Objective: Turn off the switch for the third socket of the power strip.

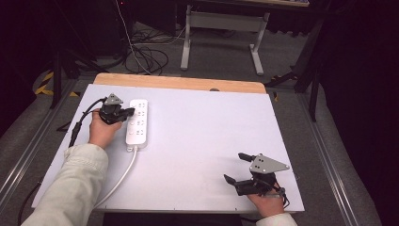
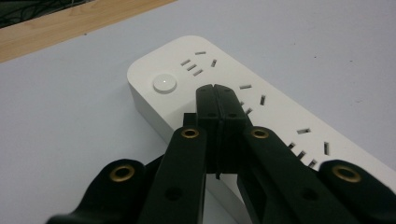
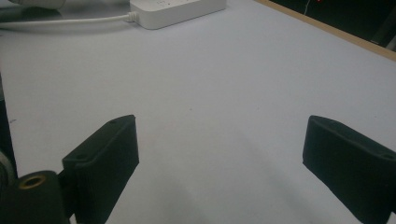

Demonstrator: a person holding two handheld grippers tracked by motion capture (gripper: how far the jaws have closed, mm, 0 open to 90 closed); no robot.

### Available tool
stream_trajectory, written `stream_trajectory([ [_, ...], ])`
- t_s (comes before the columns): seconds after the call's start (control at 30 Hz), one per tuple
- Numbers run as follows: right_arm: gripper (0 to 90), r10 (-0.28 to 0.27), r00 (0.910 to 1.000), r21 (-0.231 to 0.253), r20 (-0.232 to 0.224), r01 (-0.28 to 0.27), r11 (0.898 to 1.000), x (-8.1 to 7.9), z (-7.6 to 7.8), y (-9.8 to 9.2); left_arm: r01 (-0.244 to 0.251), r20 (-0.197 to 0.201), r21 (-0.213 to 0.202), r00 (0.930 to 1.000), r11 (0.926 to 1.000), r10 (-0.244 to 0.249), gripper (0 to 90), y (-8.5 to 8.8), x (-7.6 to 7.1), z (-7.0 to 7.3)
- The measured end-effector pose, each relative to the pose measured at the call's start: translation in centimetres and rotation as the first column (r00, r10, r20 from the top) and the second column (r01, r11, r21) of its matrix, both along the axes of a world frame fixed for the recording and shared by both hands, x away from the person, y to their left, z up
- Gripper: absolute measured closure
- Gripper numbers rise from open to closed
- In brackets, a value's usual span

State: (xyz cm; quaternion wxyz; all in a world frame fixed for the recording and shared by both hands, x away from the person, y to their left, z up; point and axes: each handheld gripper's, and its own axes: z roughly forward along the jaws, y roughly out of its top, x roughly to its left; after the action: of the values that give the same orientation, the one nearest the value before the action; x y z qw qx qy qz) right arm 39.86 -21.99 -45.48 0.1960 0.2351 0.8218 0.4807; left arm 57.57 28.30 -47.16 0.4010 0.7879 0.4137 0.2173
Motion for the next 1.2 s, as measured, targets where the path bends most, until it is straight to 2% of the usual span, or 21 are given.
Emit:
stream_trajectory([
  [0.17, 11.0, 0.002, 1.0000, 0.002, 0.002, -0.002, 1.000, -0.04, 0.03, -0.03, -0.004, 0.007, 0.008, 1.0000, 1.0000, 0.003, 89.7, 0.00, 0.03, -0.13],
  [0.27, 11.0, 0.004, 1.0000, 0.002, 0.000, -0.004, 1.000, -0.05, 0.02, -0.01, 0.005, 0.018, 0.036, 0.9998, 0.9993, -0.006, 89.8, -0.12, 0.00, -0.18],
  [0.43, 11.0, 0.004, 1.0000, 0.000, -0.002, -0.004, 1.000, -0.04, 0.01, 0.01, 0.005, 0.014, 0.038, 0.9999, 0.9993, -0.006, 89.8, -0.24, -0.03, -0.21],
  [0.47, 11.0, 0.004, 1.0000, 0.000, -0.002, -0.004, 1.000, -0.04, 0.01, 0.01, 0.007, 0.020, 0.036, 0.9998, 0.9993, -0.008, 89.9, -0.26, -0.02, -0.26],
  [0.5, 11.0, 0.003, 1.0000, -0.001, -0.001, -0.003, 1.000, -0.04, 0.01, 0.01, 0.021, 0.036, 0.051, 0.9991, 0.9984, -0.023, 89.9, -0.39, 0.03, -0.29],
  [0.6, 11.0, 0.003, 1.0000, -0.002, -0.002, -0.003, 1.000, -0.02, 0.00, 0.02, 0.021, 0.022, 0.036, 0.9995, 0.9991, -0.022, 90.0, -0.64, 0.01, -0.32],
  [0.67, 11.0, 0.004, 1.0000, -0.004, -0.003, -0.004, 1.000, -0.02, -0.01, 0.03, 0.008, 0.010, 0.007, 0.9999, 0.9999, -0.008, 90.0, -0.55, 0.08, -0.38],
  [0.8, 11.0, 0.005, 1.0000, -0.002, -0.001, -0.005, 1.000, -0.03, 0.00, -0.02, 0.005, 0.017, 0.022, 0.9998, 0.9997, -0.005, 90.0, -0.59, 0.05, -0.33],
  [0.9, 11.0, 0.003, 1.0000, -0.004, -0.006, -0.003, 1.000, -0.04, -0.01, -0.02, 0.004, 0.010, 0.016, 0.9999, 0.9999, -0.004, 90.0, -0.69, 0.00, -0.34],
  [0.93, 11.0, 0.005, 1.0000, -0.006, -0.008, -0.005, 1.000, -0.05, -0.02, 0.02, 0.003, 0.021, 0.031, 0.9998, 0.9995, -0.003, 90.0, -0.67, 0.03, -0.30],
  [1.2, 11.0, 0.010, 0.9999, -0.005, -0.006, -0.010, 1.000, -0.05, -0.03, 0.03, -0.007, 0.024, 0.049, 0.9997, 0.9988, 0.006, 90.0, -0.70, -0.14, -0.23],
])
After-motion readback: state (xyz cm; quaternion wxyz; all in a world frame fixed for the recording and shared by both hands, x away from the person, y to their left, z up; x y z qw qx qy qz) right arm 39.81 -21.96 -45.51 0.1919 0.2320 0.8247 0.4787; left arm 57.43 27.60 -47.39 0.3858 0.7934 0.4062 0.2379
